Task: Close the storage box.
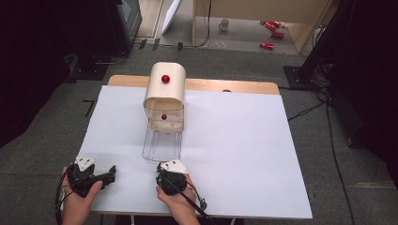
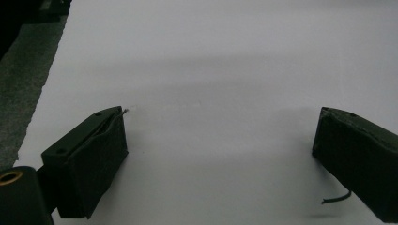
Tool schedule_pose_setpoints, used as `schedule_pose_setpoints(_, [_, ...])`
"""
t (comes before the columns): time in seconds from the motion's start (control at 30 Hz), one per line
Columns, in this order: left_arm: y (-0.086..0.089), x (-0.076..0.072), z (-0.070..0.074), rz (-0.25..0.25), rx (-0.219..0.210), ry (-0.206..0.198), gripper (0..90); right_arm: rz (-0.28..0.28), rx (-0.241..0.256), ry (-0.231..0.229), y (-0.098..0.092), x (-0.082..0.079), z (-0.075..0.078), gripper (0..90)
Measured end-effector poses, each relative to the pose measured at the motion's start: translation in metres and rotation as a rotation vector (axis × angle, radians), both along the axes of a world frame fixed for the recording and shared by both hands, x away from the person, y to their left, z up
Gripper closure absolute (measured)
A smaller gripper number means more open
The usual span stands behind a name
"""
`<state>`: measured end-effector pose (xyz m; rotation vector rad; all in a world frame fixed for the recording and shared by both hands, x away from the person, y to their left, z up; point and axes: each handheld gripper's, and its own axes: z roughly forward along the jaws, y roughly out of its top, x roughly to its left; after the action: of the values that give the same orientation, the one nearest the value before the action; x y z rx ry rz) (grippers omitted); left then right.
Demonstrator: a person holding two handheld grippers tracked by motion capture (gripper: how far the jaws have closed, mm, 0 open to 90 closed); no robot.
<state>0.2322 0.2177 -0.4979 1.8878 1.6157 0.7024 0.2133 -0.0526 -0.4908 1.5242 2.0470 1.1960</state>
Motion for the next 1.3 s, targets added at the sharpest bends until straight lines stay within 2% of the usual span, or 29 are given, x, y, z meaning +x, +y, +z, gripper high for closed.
schedule_pose_setpoints(0.13, [0.0,0.0,0.0,0.0,0.0,0.0,3.8,0.002,-0.001,-0.025,-0.002,0.001,0.008,75.5])
schedule_pose_setpoints(0.4, [0.0,0.0,0.0,0.0,0.001,0.0,3.8,-0.007,-0.007,-0.034,-0.006,0.006,0.015,75.6])
schedule_pose_setpoints(1.3, [0.0,0.0,0.0,0.0,0.001,0.0,3.7,-0.025,-0.033,-0.039,-0.005,0.057,0.019,75.6])
